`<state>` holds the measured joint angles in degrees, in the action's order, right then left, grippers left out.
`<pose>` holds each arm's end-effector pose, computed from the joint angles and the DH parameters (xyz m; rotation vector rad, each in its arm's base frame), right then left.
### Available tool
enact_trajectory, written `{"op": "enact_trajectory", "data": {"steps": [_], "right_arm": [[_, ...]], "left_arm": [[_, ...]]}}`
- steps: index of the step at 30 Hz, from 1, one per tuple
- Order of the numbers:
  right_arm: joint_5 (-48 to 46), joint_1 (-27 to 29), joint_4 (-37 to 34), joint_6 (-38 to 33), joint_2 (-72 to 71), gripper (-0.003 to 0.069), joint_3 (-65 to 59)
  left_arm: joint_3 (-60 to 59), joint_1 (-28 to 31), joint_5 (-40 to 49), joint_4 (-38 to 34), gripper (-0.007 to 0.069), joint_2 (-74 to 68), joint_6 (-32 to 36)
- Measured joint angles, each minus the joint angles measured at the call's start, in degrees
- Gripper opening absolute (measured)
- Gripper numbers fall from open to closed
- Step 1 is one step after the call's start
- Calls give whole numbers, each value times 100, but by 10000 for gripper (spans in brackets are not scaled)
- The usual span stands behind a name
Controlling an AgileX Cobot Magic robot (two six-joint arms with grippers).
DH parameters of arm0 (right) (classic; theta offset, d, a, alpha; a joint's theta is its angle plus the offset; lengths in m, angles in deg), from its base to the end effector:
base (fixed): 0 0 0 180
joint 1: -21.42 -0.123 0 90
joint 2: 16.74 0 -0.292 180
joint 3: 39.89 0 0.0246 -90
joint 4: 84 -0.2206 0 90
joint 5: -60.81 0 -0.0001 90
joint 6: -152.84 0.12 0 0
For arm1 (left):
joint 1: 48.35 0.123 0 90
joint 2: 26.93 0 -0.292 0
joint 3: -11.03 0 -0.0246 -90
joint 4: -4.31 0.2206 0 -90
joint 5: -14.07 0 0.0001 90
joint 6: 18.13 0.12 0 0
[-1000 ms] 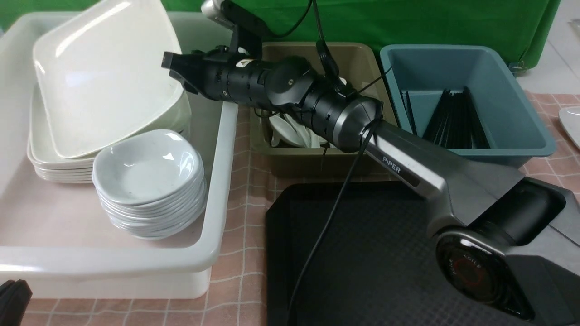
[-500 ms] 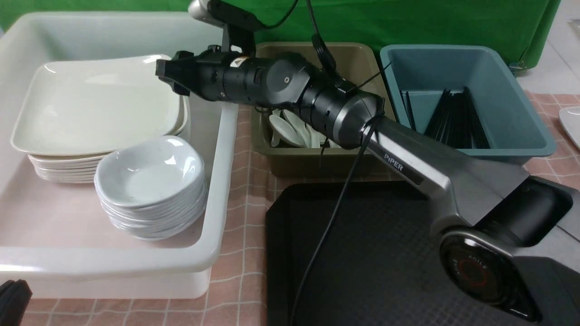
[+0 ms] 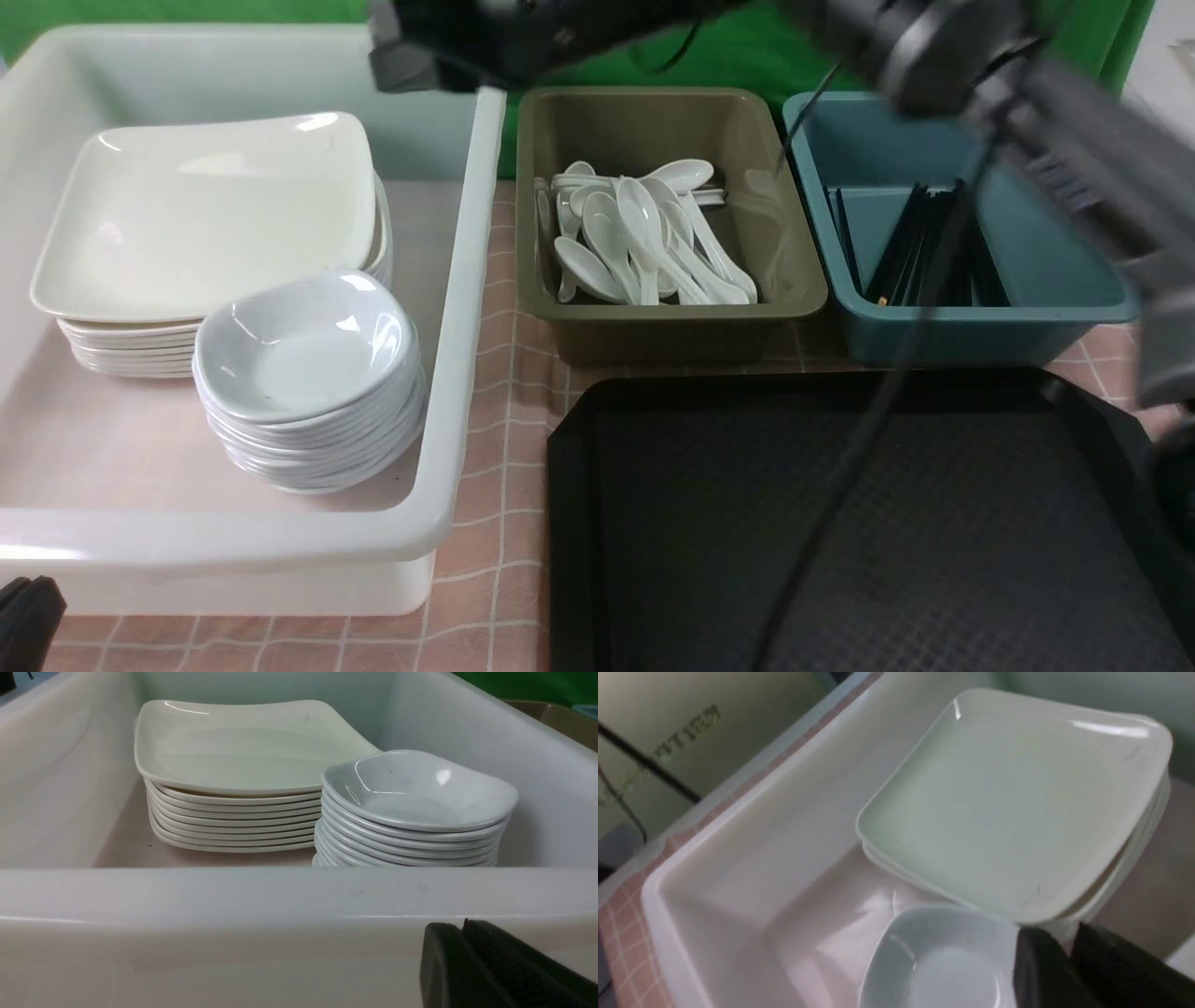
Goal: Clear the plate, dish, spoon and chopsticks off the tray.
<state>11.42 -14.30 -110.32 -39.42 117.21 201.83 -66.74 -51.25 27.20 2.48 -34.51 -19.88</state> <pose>0.3860 0.3273 0.3700 -0.7632 1.9930 0.7898 0.0470 -0.0033 0.1861 -0.0041 1.7195 -0.0894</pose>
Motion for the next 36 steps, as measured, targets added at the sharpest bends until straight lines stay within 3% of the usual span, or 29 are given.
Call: {"op": "enact_trajectory", "data": {"steps": [2,3,5,11,16,24,28,36], "right_arm": [[-389,0,98,0,-225,86,0],[-1077,0,327,0,-673,34,0],[-1528,0,525,0,-976,30,0],[-1553,7,1274,152,-2322,30,-515],[-1553,7,1823,278,-3506,30,-1713],[-1524,7,3310,968,-6341,30,-4890],[-916,11,3748,1183,-7589,30,-6466],[1971,11,3812,1616,-10202,30,-9995]], "left_arm": [[0,0,0,0,22,0,0],[0,0,0,0,22,0,0],[0,0,0,0,22,0,-5],[0,0,5,0,22,0,0],[0,0,5,0,22,0,0],[0,0,5,0,22,0,0],[0,0,5,0,22,0,0],[0,0,5,0,22,0,0]]}}
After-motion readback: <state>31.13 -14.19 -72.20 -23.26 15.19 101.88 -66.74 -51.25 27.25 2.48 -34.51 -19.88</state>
